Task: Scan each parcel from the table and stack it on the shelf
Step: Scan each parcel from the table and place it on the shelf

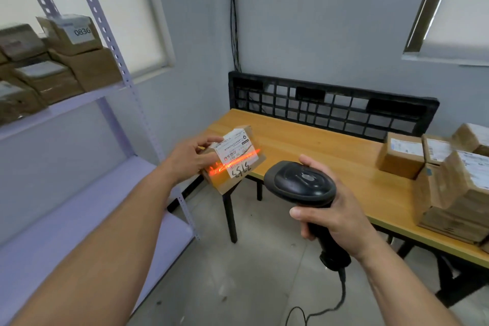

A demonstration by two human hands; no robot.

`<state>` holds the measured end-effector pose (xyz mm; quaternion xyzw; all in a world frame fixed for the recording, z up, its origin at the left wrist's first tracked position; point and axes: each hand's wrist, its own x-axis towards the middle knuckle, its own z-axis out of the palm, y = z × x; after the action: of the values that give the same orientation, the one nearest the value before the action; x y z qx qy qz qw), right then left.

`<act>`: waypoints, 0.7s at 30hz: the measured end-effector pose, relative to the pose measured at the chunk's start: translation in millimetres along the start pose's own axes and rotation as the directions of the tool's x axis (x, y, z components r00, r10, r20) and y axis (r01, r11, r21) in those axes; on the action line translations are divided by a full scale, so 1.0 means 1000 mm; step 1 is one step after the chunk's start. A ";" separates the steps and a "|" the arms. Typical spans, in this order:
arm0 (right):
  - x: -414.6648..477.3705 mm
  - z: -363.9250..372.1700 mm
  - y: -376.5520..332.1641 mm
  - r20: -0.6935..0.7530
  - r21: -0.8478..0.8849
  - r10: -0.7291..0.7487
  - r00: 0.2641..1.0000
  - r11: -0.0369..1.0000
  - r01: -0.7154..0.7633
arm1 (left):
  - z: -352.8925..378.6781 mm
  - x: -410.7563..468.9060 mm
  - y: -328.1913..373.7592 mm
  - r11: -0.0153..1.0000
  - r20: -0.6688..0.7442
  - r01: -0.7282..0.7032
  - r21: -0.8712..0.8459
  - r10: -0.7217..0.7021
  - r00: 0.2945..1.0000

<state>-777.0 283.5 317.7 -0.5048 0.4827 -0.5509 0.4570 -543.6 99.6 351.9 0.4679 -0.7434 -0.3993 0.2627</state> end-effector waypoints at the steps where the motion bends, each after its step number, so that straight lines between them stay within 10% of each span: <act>1: 0.003 0.006 0.000 0.006 0.000 0.000 1.000 1.000 0.000 | -0.006 -0.001 -0.003 1.000 -0.005 0.008 0.001 -0.008 1.000; 21: 0.049 0.083 -0.014 0.041 -0.089 -0.057 0.998 0.994 0.060 | -0.084 -0.020 -0.039 0.999 -0.133 0.023 -0.032 -0.027 0.991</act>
<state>-698.3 230.4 338.8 -0.5493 0.4831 -0.5318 0.4266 -451.8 79.0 364.9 0.4987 -0.7120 -0.3818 0.3139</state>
